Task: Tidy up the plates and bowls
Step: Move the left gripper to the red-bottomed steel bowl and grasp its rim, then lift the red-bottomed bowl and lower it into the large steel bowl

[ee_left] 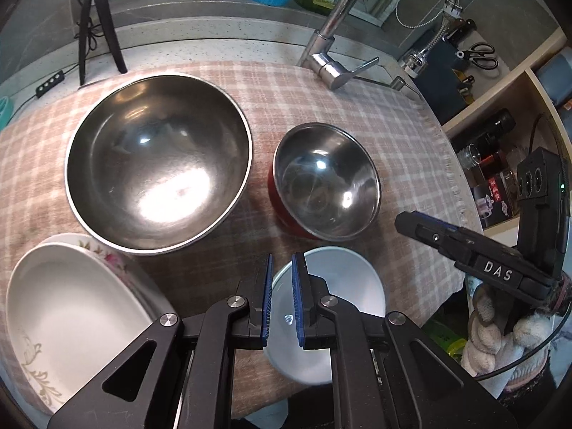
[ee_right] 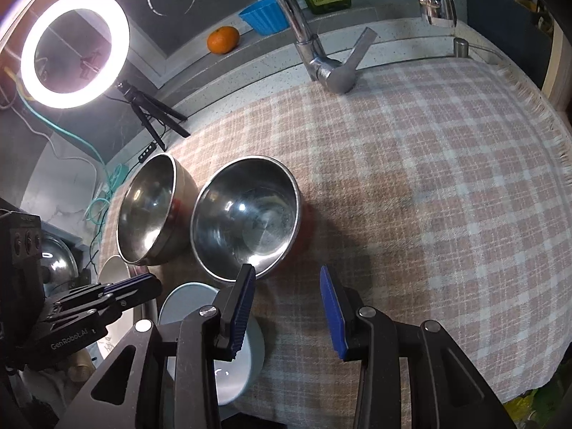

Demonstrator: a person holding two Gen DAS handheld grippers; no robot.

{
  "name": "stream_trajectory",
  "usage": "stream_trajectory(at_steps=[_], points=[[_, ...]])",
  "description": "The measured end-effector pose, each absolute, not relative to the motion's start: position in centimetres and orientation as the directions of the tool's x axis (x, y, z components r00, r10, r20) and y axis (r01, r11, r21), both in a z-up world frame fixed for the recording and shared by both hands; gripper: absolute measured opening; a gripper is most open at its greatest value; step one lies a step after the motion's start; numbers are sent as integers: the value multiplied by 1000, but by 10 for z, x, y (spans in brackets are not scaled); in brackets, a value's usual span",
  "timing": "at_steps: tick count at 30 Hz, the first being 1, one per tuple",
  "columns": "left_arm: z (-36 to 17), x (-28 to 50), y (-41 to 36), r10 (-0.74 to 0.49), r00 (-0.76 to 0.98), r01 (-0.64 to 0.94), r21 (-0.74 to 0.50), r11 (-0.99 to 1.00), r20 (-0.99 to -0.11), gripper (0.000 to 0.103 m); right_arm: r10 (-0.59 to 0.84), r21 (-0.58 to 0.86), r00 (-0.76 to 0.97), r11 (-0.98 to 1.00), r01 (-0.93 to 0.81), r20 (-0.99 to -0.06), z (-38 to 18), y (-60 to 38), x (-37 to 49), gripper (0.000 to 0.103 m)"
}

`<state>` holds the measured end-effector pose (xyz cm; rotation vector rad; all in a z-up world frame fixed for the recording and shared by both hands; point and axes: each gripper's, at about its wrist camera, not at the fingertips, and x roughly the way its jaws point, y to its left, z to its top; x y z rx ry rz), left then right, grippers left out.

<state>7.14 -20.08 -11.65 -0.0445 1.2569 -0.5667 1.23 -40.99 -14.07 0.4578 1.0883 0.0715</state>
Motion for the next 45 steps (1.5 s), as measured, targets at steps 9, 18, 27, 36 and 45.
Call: stream_trajectory(at_steps=[9, 18, 27, 36, 45], points=[[-125, 87, -216, -421, 187, 346, -342, 874, -888, 9, 315, 433, 471, 886, 166, -824, -149, -412, 27, 31], [-135, 99, -226, -393, 181, 337, -319, 886, -901, 9, 335, 445, 449, 880, 165, -828, -161, -417, 47, 25], [-141, 110, -228, -390, 170, 328, -321, 888, -905, 9, 361, 466, 424, 867, 175, -831, -172, -418, 56, 17], [-144, 114, -232, -387, 172, 343, -313, 886, -906, 9, 347, 446, 406, 877, 179, -845, -176, -419, 64, 14], [-137, 113, -232, -401, 192, 355, -317, 879, -896, 9, 322, 424, 412, 887, 184, -852, -170, -416, 65, 13]])
